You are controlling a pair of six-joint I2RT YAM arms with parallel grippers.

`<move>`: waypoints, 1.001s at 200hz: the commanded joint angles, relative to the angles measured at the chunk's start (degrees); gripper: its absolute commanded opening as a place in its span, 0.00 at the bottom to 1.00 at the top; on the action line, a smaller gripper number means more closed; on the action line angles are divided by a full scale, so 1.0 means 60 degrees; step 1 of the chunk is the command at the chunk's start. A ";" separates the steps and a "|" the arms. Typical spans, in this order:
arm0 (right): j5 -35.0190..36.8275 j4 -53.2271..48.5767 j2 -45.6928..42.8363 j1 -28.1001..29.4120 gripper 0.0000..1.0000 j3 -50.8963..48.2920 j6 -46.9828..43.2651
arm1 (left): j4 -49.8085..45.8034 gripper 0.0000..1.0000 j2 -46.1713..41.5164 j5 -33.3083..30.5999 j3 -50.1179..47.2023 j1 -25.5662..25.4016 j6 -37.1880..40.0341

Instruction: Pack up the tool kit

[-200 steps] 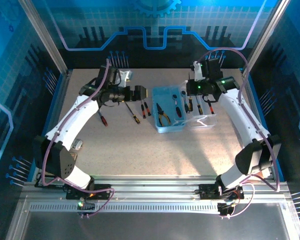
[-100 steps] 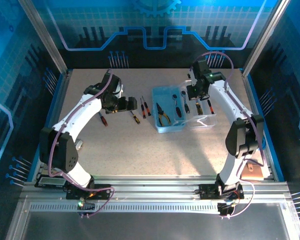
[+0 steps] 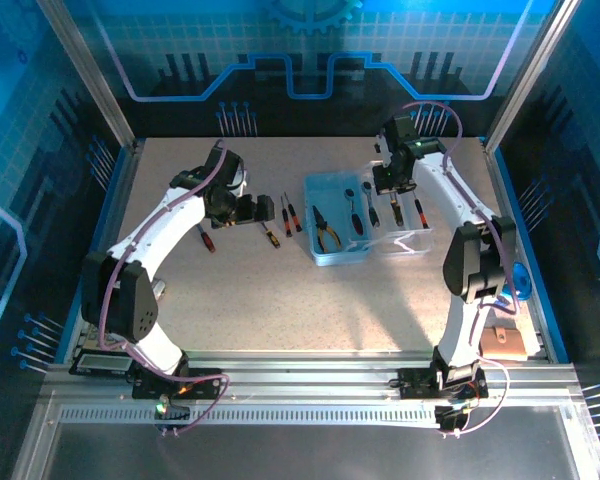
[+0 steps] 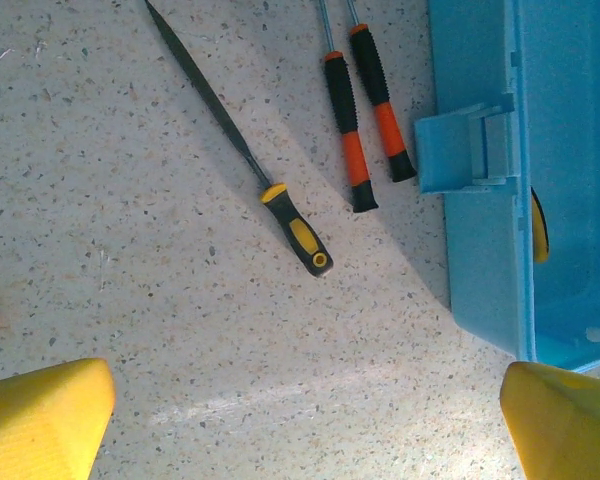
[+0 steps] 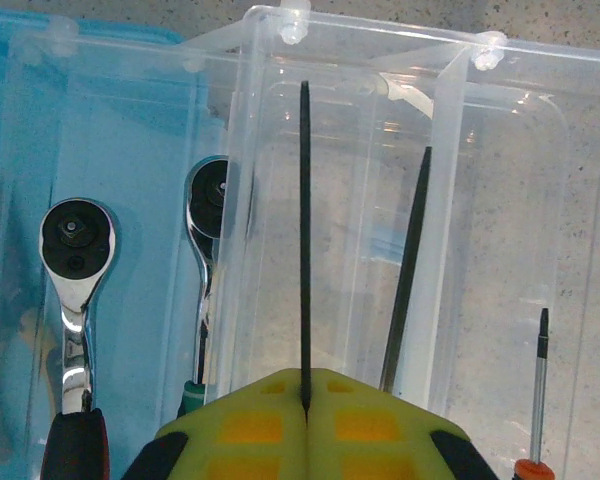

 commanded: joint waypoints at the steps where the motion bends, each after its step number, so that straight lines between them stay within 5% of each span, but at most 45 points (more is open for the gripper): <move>1: -0.0159 -0.0006 0.0182 -0.0047 0.00 0.0057 -0.0044 | -0.0155 0.99 0.0157 -0.0090 -0.0114 0.0043 0.0078; 113: -0.0250 0.0308 -0.0023 -0.0002 0.02 -0.0832 0.0087 | -0.0096 1.00 0.0203 -0.0022 -0.0170 0.0043 0.0019; 200: -0.0268 0.0307 -0.0063 0.0019 0.21 -0.0856 0.0147 | -0.0154 0.99 0.0310 -0.0007 0.0020 0.0043 0.0019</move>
